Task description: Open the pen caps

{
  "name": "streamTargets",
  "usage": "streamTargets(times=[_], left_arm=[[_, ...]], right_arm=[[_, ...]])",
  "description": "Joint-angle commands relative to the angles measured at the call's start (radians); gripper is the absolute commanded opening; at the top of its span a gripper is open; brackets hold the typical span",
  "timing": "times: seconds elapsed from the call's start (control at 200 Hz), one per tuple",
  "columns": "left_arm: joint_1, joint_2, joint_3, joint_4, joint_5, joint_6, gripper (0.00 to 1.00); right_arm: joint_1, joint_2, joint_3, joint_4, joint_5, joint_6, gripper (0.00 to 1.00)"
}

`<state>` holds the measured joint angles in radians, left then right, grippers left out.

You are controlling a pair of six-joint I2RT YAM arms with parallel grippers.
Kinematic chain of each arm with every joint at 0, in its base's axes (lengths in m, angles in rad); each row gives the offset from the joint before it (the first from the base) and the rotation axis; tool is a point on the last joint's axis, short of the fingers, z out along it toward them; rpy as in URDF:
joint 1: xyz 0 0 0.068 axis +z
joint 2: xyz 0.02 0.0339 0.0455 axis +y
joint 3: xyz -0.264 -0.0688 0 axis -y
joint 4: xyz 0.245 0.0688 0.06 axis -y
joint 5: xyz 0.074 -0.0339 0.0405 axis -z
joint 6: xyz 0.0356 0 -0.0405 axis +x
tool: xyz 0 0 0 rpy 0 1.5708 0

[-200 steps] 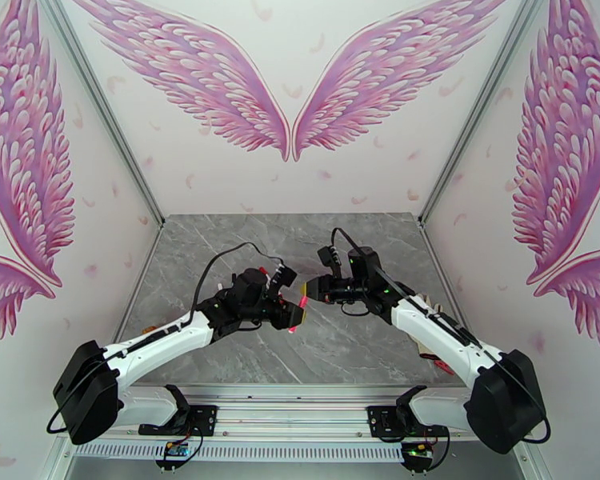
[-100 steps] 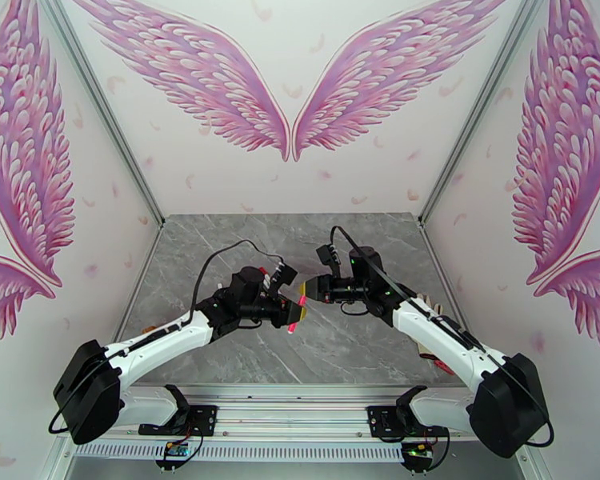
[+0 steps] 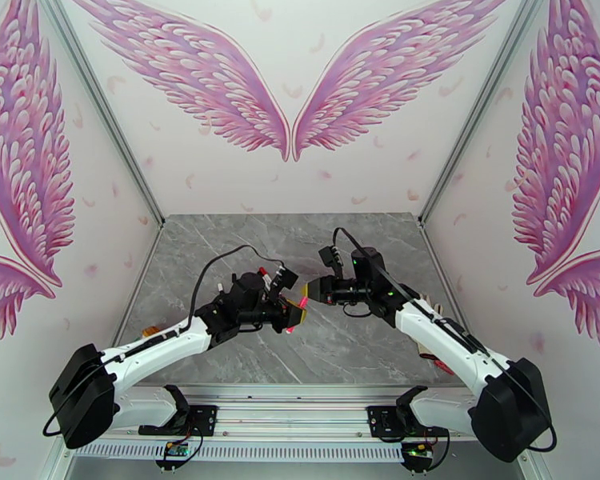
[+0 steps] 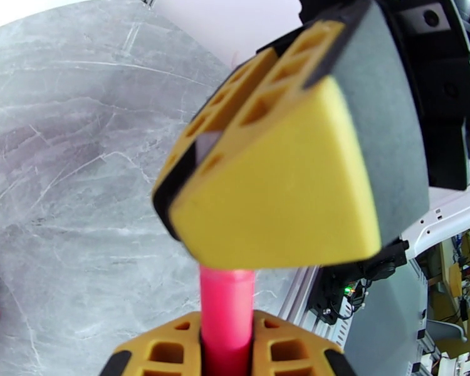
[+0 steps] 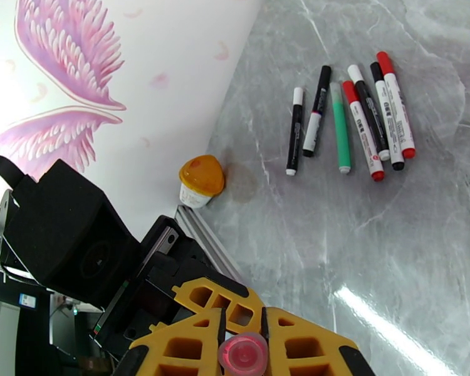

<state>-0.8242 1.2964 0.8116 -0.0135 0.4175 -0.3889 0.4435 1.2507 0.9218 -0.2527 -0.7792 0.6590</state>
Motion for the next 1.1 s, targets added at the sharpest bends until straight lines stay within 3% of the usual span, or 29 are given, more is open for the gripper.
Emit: streamTargets(times=[0.0,0.37,0.51,0.67,0.85,1.094], left_arm=[[-0.027,-0.020,-0.031,-0.180,-0.022,0.041,0.05],[-0.024,0.034,-0.033,-0.055,0.273,-0.059,0.03],[-0.026,0.046,-0.039,-0.078,0.245,-0.042,0.03],[-0.051,0.034,-0.014,-0.201,0.045,0.022,0.03],[-0.052,0.044,-0.051,-0.114,0.185,-0.016,0.03],[-0.050,0.026,-0.066,-0.085,0.198,-0.036,0.02]], right_arm=[[-0.070,-0.043,0.050,0.050,0.108,0.016,0.01],[-0.113,-0.081,0.035,0.084,0.099,0.027,0.00],[-0.127,-0.088,0.031,0.090,0.102,0.043,0.00],[-0.138,-0.102,0.028,0.061,0.154,0.050,0.00],[-0.149,-0.108,0.015,0.089,0.149,0.057,0.00],[-0.162,-0.118,0.013,0.065,0.188,0.061,0.00]])
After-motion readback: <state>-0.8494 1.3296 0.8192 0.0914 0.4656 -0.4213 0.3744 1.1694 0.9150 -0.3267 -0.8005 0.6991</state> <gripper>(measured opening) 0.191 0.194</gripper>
